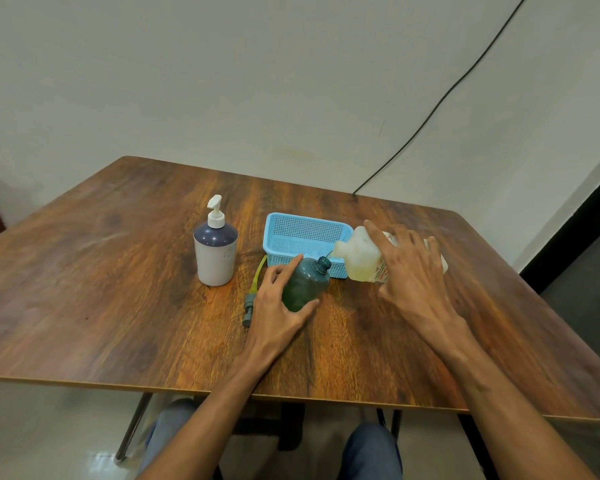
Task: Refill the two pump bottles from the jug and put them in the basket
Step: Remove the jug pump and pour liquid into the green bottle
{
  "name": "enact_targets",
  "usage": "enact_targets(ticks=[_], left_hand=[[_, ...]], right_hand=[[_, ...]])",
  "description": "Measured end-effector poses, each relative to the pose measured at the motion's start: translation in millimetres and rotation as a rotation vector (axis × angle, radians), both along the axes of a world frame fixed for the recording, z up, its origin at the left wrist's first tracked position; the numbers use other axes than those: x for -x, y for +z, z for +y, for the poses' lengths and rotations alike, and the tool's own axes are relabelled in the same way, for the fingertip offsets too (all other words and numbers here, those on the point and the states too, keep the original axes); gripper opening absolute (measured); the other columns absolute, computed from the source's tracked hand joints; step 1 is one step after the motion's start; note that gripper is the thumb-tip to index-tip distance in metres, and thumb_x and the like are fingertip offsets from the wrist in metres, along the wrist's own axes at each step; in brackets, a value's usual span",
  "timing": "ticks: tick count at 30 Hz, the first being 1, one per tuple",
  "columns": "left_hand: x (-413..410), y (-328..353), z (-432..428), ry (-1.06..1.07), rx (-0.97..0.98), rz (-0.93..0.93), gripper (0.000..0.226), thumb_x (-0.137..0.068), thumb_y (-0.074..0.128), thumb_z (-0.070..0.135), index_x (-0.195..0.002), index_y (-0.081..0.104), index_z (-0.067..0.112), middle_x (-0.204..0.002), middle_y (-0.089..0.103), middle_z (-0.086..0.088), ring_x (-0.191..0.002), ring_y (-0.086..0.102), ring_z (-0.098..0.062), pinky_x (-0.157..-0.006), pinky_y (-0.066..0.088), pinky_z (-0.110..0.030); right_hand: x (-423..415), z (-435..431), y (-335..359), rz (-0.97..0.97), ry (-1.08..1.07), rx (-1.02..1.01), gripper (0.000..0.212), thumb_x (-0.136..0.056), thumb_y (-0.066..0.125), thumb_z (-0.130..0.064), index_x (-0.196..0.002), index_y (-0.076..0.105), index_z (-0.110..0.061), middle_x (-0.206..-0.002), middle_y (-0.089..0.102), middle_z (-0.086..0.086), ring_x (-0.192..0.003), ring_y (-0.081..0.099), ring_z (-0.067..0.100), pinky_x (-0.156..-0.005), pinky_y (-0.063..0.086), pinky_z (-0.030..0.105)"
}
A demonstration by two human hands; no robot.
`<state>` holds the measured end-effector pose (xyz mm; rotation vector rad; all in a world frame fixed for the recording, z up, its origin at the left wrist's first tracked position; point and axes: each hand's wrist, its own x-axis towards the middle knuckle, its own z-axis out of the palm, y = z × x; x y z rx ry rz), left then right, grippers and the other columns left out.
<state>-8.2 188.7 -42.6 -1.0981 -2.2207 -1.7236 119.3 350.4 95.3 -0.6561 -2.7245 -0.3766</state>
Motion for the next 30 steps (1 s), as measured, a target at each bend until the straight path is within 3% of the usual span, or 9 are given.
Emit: enact_targets(ticks=[30], left_hand=[[0.7,-0.1,0.7,0.0,-0.01,-0.004,0.086,-0.08,0.087,0.031,-0.154,0.044,0.029,-0.13,0.05,0.004,-0.119,0.047,-0.004,-0.097,0.035,0.001]], right_hand=[[0.4,-4.1,7.3,-0.01,-0.005,0.0,0.111,-0.073,0.085,-0.022,-0.16,0.017,-0.031,-0.151,0.039,0.013,-0.137,0.038,0.035,-0.116,0.026,0.061]])
